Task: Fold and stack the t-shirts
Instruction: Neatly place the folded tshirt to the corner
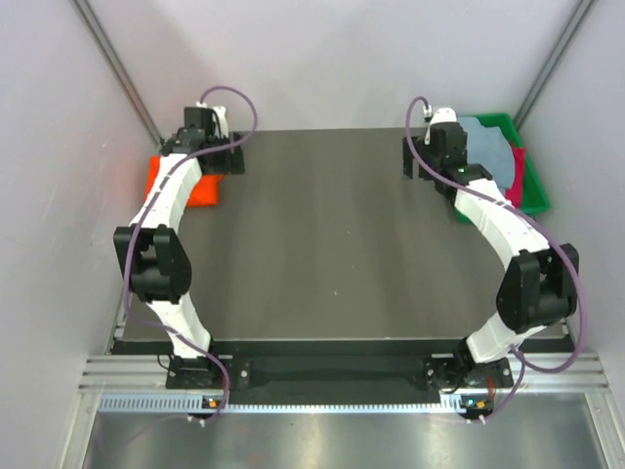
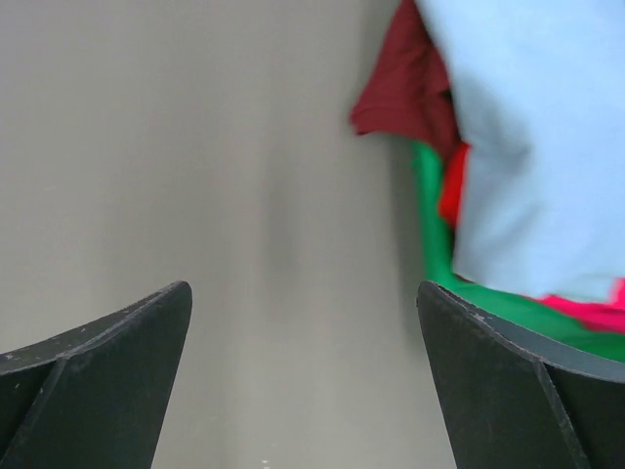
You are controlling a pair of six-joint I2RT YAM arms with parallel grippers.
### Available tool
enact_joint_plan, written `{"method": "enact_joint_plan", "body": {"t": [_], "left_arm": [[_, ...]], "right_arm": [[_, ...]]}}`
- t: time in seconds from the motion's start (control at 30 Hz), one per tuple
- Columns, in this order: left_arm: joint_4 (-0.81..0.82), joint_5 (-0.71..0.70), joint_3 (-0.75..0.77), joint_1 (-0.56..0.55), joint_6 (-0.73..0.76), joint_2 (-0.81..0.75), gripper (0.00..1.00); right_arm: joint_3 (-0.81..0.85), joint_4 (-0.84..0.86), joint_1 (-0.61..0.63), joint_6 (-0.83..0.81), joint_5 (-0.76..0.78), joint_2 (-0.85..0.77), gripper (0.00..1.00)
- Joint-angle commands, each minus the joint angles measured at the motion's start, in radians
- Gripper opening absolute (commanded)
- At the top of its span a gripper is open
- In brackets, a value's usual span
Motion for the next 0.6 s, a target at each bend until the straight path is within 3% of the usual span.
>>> {"method": "enact_joint_plan", "body": {"t": [0.0,0.23,0.27,0.33,0.57], "left_arm": [[0.061,0.019,-0.104,-0.043,-0.059,-0.068,0.80],[0.072,-0.012,-0.212,-0.166,0.047,-0.151,0.82],[0.068,-0.001,-0.221,-0.180,0.058,-0.159,0.84],[0.083,0.026,-0.241,-0.185,0.084,-0.186,0.99],[0.092,0.042,-0.380,-0.183,0.084,-0.310,0.99]], "right_arm": [[-0.007,0.004,0.061,-0.083,0.216,-0.102,1.00],[-0.167,-0.003,0.097,-0.090,0.160,-0.279,1.00],[-0.193,-0.003,0.097,-0.093,0.162,-0.309,1.00],[-0.219,0.001,0.097,-0.105,0.167,-0.336,1.00],[-0.305,-0.007,0.095,-0.093,0.154,-0.412,1.00]]}}
